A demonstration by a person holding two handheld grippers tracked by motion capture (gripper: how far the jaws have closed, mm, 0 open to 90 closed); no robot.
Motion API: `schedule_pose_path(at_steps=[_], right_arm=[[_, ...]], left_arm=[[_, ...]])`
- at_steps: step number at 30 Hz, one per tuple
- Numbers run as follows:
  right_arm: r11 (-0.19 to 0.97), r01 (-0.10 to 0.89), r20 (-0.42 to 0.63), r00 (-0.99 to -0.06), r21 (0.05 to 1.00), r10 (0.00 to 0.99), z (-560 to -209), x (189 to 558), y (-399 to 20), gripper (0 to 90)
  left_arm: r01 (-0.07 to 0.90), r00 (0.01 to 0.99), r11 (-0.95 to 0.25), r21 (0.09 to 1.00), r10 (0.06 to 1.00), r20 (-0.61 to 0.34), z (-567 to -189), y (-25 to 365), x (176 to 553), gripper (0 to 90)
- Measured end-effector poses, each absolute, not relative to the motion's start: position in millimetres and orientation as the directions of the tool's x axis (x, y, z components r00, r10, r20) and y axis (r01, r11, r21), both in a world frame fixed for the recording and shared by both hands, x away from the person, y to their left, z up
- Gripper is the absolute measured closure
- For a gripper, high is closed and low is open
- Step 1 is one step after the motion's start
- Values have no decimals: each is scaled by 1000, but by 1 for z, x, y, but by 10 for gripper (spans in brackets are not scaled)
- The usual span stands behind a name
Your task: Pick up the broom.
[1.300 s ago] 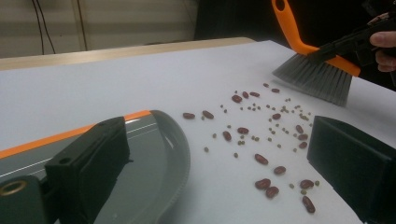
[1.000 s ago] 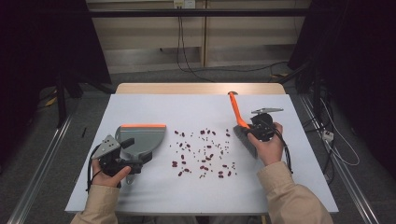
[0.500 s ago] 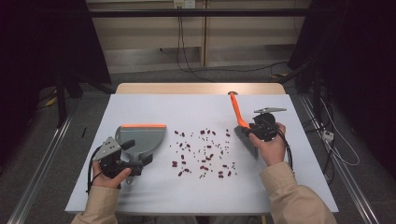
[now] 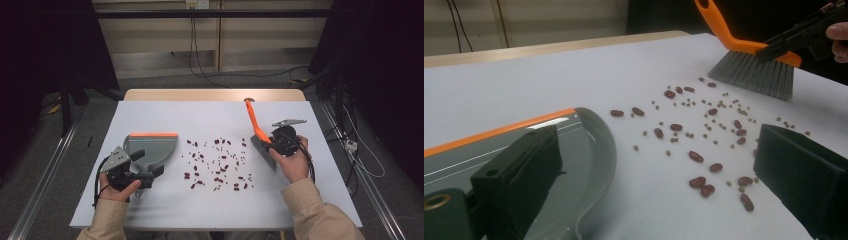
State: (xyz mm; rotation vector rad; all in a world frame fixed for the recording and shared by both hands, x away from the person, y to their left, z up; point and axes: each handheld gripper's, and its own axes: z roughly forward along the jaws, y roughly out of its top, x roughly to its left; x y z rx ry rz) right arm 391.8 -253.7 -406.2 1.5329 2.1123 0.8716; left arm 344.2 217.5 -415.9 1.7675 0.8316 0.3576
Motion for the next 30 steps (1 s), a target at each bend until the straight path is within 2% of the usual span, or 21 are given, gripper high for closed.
schedule_pose_path(at_steps=[2, 4, 15, 30], right_arm=[[206, 709, 54, -326, 674, 944, -409, 393, -255, 692], [194, 711, 67, -321, 676, 945, -410, 394, -257, 700], [188, 695, 83, -336, 694, 938, -412, 396, -262, 709], [208, 610, 54, -382, 765, 923, -405, 422, -260, 710]], left_arm=[[357, 709, -157, 921, 687, -158, -416, 217, 344, 51], [359, 709, -159, 920, 687, -158, -416, 218, 345, 51], [361, 707, -157, 919, 689, -160, -416, 219, 346, 51], [368, 699, -139, 919, 694, -175, -417, 221, 349, 51]])
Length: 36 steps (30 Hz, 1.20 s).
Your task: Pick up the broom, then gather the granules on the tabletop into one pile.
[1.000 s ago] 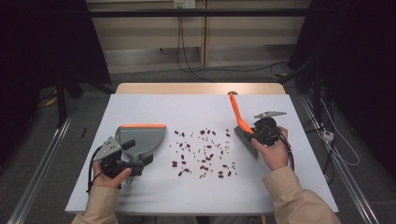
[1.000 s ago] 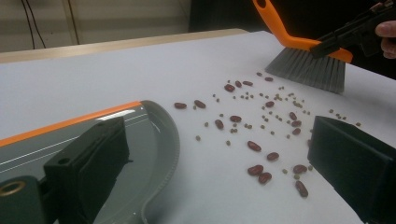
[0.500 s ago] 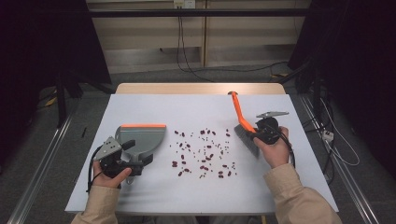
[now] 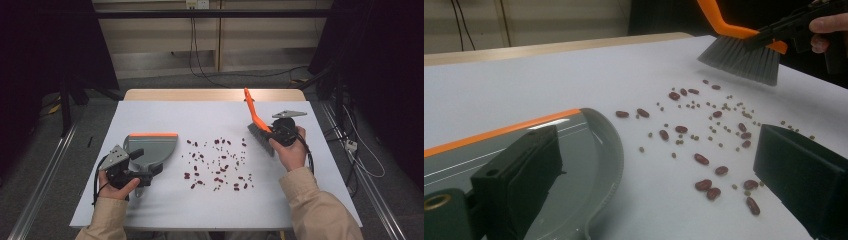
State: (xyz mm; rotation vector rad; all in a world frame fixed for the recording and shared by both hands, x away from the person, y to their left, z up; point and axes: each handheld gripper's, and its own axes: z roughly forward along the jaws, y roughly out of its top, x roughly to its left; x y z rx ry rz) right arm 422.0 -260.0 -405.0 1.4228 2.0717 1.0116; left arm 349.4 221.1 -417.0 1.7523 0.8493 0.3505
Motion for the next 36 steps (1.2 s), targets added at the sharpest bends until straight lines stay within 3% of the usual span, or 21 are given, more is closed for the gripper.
schedule_pose_path(at_steps=[25, 36], right_arm=[[335, 493, -43, -513, 803, 857, -417, 472, -234, 710], [496, 409, -125, -662, 766, 739, -427, 462, -214, 709]], left_arm=[[386, 686, -138, 912, 704, -184, -421, 229, 350, 51], [391, 680, -131, 911, 708, -190, -422, 232, 349, 51]])
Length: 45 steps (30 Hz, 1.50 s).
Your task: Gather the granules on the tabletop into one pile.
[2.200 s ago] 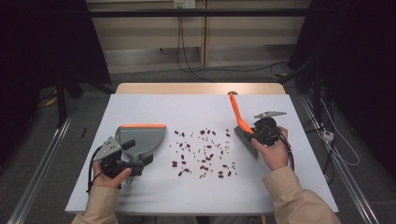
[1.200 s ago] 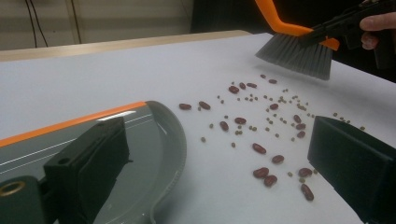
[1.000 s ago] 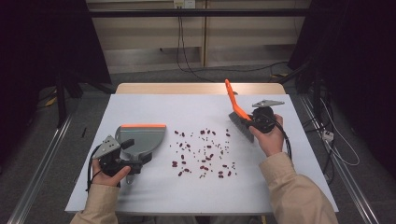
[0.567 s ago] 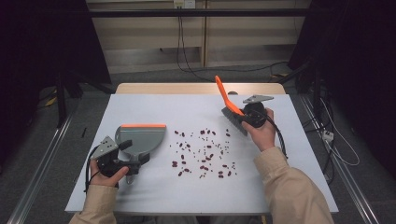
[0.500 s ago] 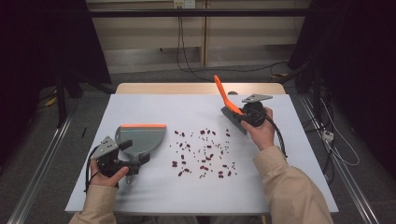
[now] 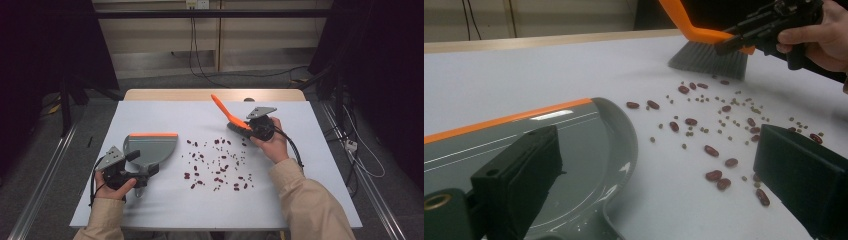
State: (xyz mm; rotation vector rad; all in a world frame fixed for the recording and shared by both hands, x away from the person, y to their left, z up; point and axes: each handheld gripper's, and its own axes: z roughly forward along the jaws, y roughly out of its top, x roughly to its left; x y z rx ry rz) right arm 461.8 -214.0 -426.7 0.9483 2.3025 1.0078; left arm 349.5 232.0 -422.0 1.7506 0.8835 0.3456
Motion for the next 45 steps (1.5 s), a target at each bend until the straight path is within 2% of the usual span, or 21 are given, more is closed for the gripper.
schedule_pose_path(at_steps=[11, 29, 38, 45], right_arm=[[564, 349, -145, -744, 748, 652, -425, 432, -208, 707], [603, 297, -153, -799, 740, 581, -422, 388, -204, 707], [602, 286, -149, -809, 746, 568, -421, 375, -204, 708], [555, 282, -127, -801, 783, 586, -414, 378, -208, 710]], left_arm=[[388, 675, -124, 913, 713, -190, -421, 232, 349, 51], [383, 675, -129, 915, 715, -182, -420, 232, 348, 51], [379, 677, -134, 916, 715, -175, -419, 232, 348, 51], [376, 679, -137, 916, 714, -172, -418, 231, 347, 51]])
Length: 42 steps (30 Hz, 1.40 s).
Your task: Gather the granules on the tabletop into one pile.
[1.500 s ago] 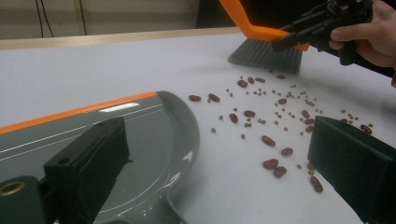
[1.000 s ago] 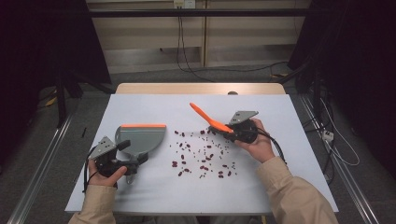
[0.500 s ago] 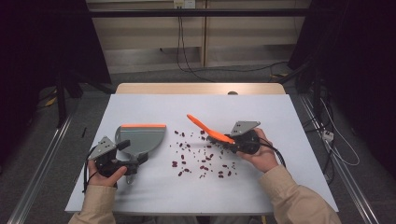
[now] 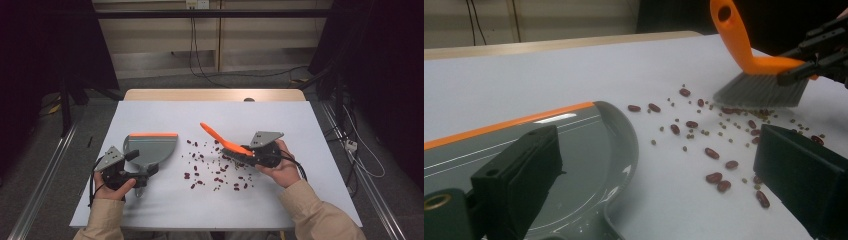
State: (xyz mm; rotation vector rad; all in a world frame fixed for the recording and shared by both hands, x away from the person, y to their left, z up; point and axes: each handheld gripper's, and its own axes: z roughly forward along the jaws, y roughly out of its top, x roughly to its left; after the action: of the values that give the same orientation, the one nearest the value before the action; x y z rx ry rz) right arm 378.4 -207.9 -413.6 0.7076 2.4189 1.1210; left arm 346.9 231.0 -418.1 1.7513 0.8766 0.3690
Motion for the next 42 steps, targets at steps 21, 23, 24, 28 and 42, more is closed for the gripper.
schedule_pose_path(at_steps=[21, 23, 24, 28, 42], right_arm=[[553, 238, -212, -749, 799, 628, -421, 482, -167, 710], [561, 238, -212, -755, 793, 620, -426, 486, -164, 710], [556, 248, -198, -759, 793, 621, -430, 486, -163, 710], [574, 230, -196, -788, 786, 584, -433, 478, -157, 709], [609, 169, -183, -862, 775, 473, -430, 436, -162, 706]], left_arm=[[389, 674, -130, 912, 715, -185, -421, 231, 350, 51], [392, 671, -128, 911, 717, -188, -421, 232, 349, 51], [391, 671, -127, 911, 718, -188, -421, 232, 349, 51], [393, 667, -126, 911, 721, -188, -421, 233, 349, 51], [389, 667, -126, 912, 722, -185, -421, 232, 348, 50]])
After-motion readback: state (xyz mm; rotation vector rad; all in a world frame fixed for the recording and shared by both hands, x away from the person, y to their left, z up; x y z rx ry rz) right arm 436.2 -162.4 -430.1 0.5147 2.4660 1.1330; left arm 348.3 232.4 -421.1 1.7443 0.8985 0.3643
